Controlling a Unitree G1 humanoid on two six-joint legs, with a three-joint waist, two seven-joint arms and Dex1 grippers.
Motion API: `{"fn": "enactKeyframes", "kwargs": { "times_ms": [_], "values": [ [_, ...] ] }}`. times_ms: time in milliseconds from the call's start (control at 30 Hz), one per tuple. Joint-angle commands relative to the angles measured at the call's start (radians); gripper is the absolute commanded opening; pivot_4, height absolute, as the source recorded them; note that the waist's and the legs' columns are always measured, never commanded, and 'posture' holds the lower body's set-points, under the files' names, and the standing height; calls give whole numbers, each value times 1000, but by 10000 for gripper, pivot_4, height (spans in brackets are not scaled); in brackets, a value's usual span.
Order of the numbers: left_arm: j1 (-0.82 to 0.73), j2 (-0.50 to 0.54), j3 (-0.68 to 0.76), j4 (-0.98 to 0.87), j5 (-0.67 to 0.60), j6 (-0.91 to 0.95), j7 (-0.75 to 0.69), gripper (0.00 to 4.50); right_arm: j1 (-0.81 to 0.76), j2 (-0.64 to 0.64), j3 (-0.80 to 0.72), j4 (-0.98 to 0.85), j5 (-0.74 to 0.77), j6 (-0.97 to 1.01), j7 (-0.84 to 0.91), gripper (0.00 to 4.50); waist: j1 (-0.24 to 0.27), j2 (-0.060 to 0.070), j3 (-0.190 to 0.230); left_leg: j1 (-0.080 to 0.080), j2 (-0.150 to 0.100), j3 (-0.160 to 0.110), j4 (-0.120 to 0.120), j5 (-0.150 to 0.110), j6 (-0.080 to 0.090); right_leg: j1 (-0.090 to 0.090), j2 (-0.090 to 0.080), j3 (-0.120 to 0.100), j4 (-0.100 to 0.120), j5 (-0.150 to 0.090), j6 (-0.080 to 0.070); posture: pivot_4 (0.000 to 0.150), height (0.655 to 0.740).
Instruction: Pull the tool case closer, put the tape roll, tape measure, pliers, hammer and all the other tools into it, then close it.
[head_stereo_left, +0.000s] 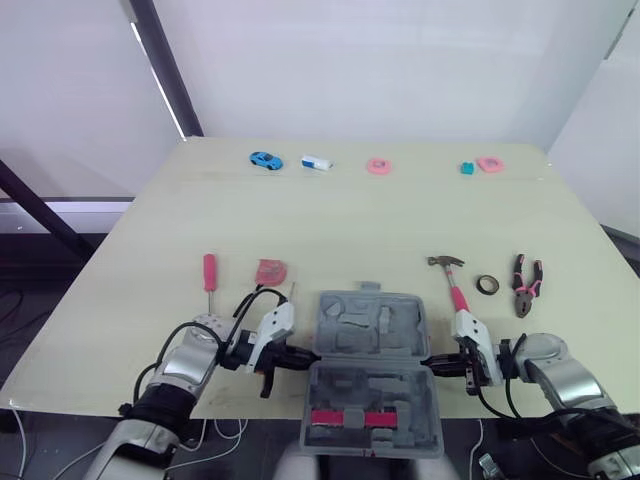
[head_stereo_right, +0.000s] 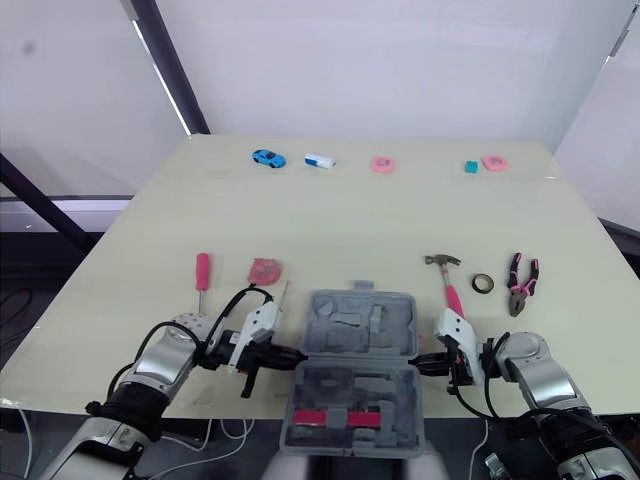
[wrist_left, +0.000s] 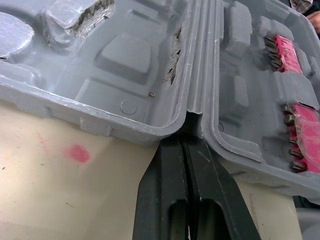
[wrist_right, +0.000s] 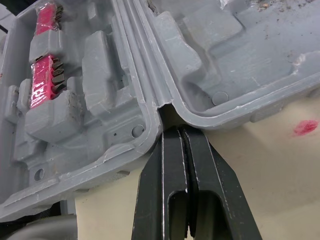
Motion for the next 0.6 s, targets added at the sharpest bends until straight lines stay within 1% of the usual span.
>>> {"fn": "enactKeyframes", "kwargs": {
  "times_ms": [33, 467, 600],
  "values": [
    [25, 8, -36, -14, -1, 12, -24, 716, 13, -11, 5, -26, 15, -1, 0, 0, 0, 0, 0, 0, 0, 0, 0, 0, 0, 0, 0, 0, 0, 0, 0, 1500, 7400],
    [17, 6, -47, 8, 1, 4, -22, 716, 26, -15, 9, -41, 20, 6, -11, 0, 1, 0, 0, 0, 0, 0, 0, 0, 0, 0, 0, 0, 0, 0, 0, 1500, 7400],
    [2, 8, -37, 41, 7, -11, -11, 716, 31, -26, -3, -45, 27, 7, -14, 0, 1, 0, -1, 0, 0, 0, 0, 0, 0, 0, 0, 0, 0, 0, 0, 1500, 7400]
  ]
}}
